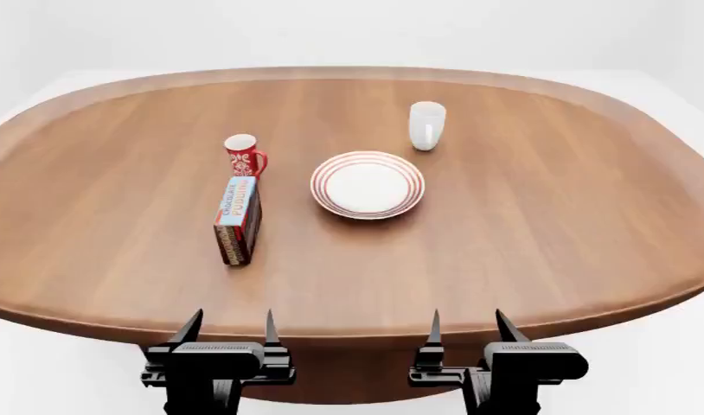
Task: Pick up the red mug and put it on the plate
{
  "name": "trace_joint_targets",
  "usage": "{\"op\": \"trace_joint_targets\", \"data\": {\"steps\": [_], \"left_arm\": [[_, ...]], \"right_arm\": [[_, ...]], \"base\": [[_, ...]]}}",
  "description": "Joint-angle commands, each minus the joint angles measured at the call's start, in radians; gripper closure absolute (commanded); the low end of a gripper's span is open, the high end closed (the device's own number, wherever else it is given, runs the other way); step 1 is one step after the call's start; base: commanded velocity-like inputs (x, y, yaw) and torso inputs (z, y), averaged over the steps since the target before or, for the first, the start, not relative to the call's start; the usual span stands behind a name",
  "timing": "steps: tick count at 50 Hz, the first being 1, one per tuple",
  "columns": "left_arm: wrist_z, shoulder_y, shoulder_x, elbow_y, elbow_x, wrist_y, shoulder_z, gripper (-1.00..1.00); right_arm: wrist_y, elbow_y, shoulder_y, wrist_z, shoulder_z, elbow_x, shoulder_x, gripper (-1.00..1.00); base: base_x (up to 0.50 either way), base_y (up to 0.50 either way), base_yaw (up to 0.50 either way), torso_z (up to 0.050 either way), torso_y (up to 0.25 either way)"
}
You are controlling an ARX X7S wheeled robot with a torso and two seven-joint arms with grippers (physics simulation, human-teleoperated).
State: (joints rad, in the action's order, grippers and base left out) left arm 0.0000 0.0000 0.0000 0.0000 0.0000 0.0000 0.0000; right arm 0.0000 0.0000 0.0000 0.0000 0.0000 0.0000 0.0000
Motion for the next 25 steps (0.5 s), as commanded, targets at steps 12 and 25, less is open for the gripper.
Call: {"op": "trace_joint_targets", "data": {"steps": [12, 25], "left_arm": [[-0.046, -0.001, -0.044, -0.001, -0.060, 0.001, 0.048, -1.00], [-0.070, -0.001, -0.066, 0.015, -0.091, -0.016, 0.071, -1.00]], "right_arm": [[0.014, -0.008, -0.002, 0.045, -0.061, 0.047, 0.048, -1.00], [0.020, -0.019, -0.002, 0.070, -0.087, 0.066, 0.069, -1.00]], "base": [[0.00, 0.00, 0.00, 0.000, 0.000], [0.00, 0.00, 0.00, 0.000, 0.000]]}}
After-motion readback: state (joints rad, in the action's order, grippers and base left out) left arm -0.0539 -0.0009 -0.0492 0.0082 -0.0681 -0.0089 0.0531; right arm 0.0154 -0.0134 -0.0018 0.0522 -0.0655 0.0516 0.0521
